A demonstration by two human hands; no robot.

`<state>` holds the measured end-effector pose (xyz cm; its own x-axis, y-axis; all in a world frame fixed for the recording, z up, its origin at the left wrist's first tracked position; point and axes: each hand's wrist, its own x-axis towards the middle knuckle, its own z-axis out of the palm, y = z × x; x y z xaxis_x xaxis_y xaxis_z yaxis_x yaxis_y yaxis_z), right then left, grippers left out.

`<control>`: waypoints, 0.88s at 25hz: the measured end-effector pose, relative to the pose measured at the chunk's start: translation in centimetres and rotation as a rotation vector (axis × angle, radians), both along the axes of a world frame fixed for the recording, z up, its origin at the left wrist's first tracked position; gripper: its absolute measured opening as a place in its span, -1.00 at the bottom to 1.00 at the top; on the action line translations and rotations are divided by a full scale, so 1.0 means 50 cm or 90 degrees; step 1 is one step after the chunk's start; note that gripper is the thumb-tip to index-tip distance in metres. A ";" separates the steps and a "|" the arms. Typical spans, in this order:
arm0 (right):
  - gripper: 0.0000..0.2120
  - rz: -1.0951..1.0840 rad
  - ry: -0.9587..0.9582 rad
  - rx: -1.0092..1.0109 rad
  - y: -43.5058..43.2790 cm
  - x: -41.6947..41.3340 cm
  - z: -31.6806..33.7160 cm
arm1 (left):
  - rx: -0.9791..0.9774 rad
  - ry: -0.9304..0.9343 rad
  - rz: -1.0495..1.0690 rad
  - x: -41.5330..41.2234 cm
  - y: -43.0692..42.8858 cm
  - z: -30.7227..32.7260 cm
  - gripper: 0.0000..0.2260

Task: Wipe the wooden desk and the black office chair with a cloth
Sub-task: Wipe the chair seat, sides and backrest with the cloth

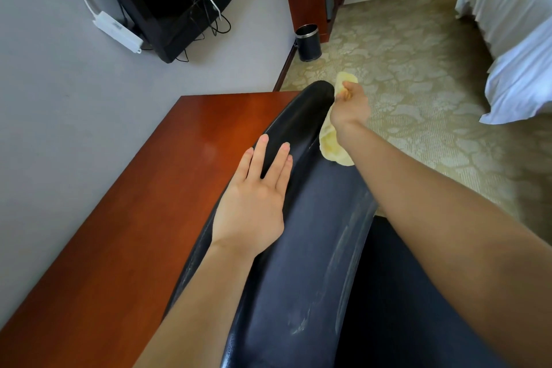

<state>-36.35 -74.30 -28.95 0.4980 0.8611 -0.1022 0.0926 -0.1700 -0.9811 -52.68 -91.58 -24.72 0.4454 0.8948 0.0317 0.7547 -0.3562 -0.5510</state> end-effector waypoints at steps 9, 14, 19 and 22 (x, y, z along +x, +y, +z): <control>-0.66 0.105 -0.197 0.279 -0.184 -0.084 -0.044 | -0.014 -0.029 -0.003 -0.009 0.002 -0.003 -0.41; -0.68 0.152 -0.193 0.289 -0.287 -0.114 -0.074 | -0.016 -0.071 -0.011 -0.002 -0.001 0.002 -0.40; -0.78 0.182 -0.250 0.293 -0.310 -0.096 -0.085 | -0.034 -0.158 -0.021 0.002 -0.010 0.007 -0.39; -0.78 0.157 -0.298 0.291 -0.279 -0.075 -0.081 | -0.032 -0.157 -0.031 0.002 -0.014 0.011 -0.37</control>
<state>-40.12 -88.26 -33.02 0.1853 0.8606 0.4744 0.5061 0.3302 -0.7968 -52.57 -92.29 -24.20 0.4717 0.8759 0.1013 0.8459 -0.4171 -0.3326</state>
